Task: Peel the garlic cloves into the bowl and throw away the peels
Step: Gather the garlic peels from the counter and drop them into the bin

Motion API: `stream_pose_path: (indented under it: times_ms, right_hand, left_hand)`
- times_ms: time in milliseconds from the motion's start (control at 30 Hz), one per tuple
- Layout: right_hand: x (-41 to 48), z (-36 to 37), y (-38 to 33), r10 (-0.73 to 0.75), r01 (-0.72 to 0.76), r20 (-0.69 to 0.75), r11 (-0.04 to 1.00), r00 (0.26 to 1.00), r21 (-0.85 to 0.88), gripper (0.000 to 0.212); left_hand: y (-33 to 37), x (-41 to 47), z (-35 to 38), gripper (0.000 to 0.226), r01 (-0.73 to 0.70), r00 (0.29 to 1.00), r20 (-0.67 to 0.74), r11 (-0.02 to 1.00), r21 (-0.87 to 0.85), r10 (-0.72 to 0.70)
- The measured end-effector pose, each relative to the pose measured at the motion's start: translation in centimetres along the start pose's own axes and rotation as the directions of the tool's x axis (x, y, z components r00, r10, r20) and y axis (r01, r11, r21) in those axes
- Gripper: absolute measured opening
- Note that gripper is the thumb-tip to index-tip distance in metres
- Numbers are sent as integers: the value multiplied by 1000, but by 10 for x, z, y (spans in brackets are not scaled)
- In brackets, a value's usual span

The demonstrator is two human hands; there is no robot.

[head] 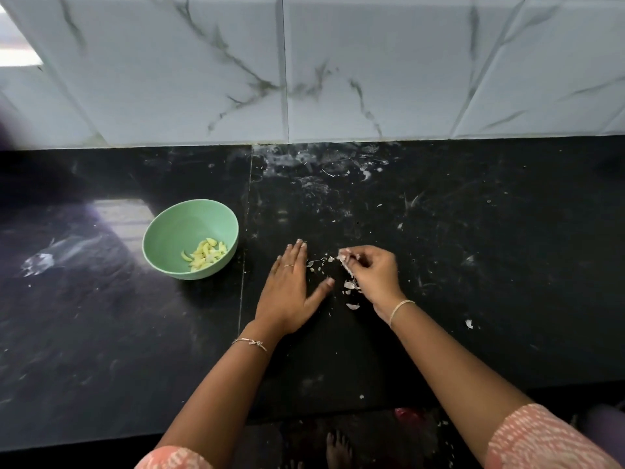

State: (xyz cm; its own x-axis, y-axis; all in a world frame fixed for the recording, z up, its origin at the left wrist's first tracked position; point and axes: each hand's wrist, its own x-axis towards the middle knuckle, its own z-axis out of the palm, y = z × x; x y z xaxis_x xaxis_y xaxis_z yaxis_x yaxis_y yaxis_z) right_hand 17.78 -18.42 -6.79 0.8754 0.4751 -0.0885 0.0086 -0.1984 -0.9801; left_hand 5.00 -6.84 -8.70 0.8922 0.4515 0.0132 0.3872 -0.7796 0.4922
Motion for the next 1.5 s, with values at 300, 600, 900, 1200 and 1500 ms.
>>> stream_pose_path:
  times_ms: [300,600,900,1200,1500]
  right_hand:
    - [1,-26,-12,215,-182,-62,922,975,341,14]
    - [-11,-39,-5,247,-207,-87,922,965,327,13]
    - [-33,-29,-11,347,-298,-34,848,937,439,15]
    - [-59,5,-37,425,-478,244,629,872,613,18]
    - [-107,82,-66,395,-687,582,568,711,453,20]
  left_hand:
    - [37,10,17,101,-274,958,126,952,137,258]
    - [42,-3,22,27,-340,935,-105,940,-4,338]
    - [52,-1,13,18,-41,989,-151,957,-286,-3]
    - [42,-23,-36,14,232,858,285,-172,-957,-427]
    - [0,-103,-83,18,17,780,222,-335,-942,-585]
